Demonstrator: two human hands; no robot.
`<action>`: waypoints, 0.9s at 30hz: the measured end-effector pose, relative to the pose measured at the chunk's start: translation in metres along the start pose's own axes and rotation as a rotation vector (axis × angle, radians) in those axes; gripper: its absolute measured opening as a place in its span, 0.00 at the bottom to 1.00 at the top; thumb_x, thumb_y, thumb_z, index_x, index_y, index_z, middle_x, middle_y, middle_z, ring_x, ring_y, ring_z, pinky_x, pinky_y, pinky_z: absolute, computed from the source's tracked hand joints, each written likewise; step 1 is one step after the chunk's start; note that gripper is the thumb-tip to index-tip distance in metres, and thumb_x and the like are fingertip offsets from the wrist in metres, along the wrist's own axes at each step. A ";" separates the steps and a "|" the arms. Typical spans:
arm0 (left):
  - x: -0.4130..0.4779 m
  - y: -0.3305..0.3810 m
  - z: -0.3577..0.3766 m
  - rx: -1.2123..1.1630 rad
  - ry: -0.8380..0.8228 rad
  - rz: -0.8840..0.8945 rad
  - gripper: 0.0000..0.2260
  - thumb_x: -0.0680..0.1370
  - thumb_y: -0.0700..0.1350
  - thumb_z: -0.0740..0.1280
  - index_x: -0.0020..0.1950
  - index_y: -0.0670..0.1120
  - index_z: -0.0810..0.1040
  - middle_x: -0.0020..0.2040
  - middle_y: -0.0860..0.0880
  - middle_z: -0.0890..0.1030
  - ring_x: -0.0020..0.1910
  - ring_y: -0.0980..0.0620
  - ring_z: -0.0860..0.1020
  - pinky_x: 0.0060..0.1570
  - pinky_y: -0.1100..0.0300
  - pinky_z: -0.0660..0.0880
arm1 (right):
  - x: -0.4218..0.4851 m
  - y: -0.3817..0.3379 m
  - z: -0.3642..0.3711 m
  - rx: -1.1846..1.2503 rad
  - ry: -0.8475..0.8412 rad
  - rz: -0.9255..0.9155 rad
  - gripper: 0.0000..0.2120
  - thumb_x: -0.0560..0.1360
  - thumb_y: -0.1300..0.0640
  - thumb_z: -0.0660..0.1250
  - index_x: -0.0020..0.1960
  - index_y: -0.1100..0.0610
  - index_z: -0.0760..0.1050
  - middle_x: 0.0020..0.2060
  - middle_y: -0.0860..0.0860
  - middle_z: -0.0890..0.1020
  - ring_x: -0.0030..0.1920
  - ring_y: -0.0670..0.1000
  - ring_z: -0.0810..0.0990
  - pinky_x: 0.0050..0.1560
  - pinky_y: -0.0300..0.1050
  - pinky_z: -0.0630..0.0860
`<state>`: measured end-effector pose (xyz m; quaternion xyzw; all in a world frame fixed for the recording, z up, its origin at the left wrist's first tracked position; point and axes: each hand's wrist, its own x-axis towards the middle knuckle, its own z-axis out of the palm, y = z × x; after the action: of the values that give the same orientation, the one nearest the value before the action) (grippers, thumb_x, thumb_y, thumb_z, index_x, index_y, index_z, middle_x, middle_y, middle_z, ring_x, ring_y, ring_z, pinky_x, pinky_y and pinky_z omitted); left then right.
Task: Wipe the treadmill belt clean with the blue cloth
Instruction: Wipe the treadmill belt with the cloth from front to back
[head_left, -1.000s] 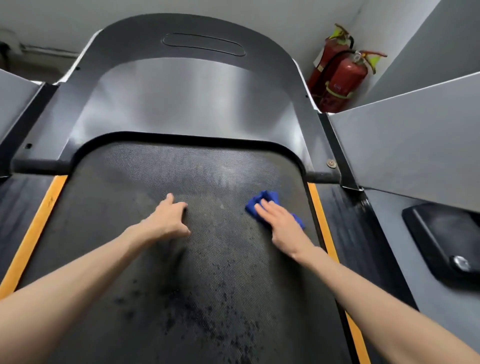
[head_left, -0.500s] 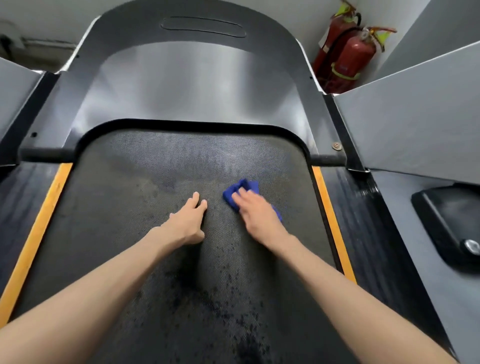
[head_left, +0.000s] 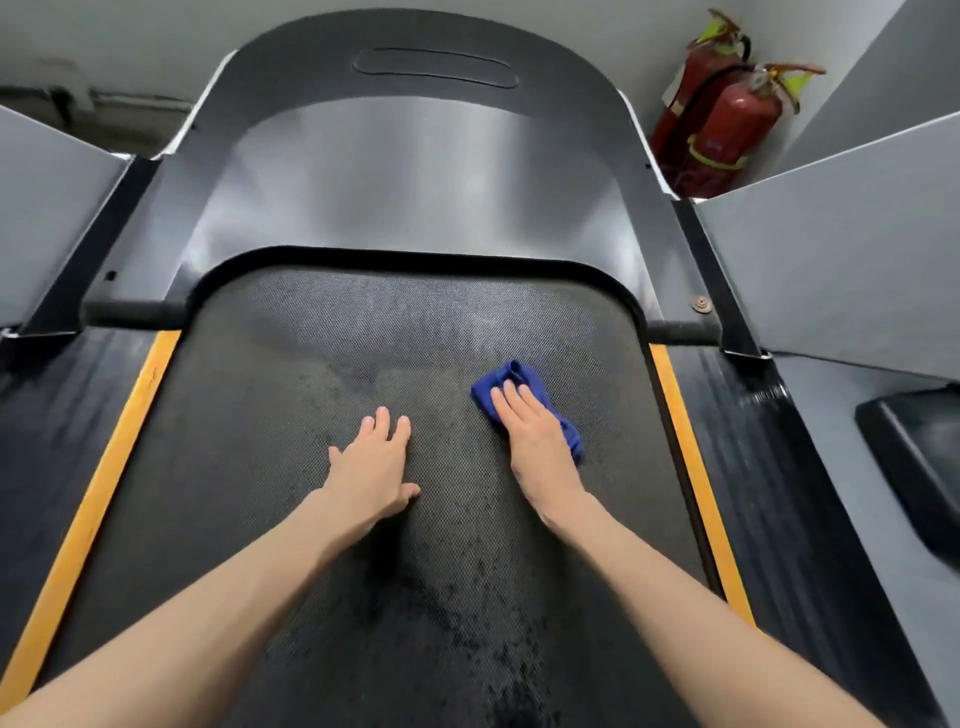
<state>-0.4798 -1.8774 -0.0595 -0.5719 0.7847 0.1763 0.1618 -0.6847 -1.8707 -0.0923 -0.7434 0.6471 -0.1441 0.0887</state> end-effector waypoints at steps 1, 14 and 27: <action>0.000 -0.001 -0.001 -0.011 -0.007 0.007 0.40 0.74 0.57 0.67 0.76 0.45 0.47 0.76 0.43 0.46 0.75 0.43 0.50 0.64 0.36 0.65 | -0.004 -0.003 -0.001 -0.009 -0.009 -0.033 0.25 0.72 0.59 0.47 0.63 0.63 0.74 0.61 0.59 0.77 0.62 0.61 0.75 0.59 0.55 0.74; -0.001 -0.014 -0.004 -0.071 -0.071 0.060 0.43 0.73 0.53 0.69 0.77 0.49 0.43 0.77 0.46 0.42 0.76 0.46 0.47 0.68 0.41 0.62 | 0.041 0.021 -0.028 -0.208 0.144 0.394 0.17 0.74 0.65 0.48 0.54 0.61 0.73 0.55 0.56 0.76 0.50 0.61 0.70 0.48 0.53 0.68; -0.009 -0.016 -0.005 -0.209 -0.098 0.081 0.41 0.74 0.45 0.66 0.77 0.47 0.41 0.77 0.47 0.38 0.76 0.47 0.41 0.71 0.39 0.52 | 0.036 -0.015 -0.003 -0.144 0.059 0.017 0.22 0.71 0.47 0.65 0.62 0.53 0.72 0.66 0.54 0.71 0.66 0.60 0.68 0.69 0.62 0.61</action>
<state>-0.4623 -1.8763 -0.0522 -0.5440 0.7757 0.2913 0.1319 -0.6671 -1.9039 -0.0807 -0.7376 0.6646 -0.1184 0.0170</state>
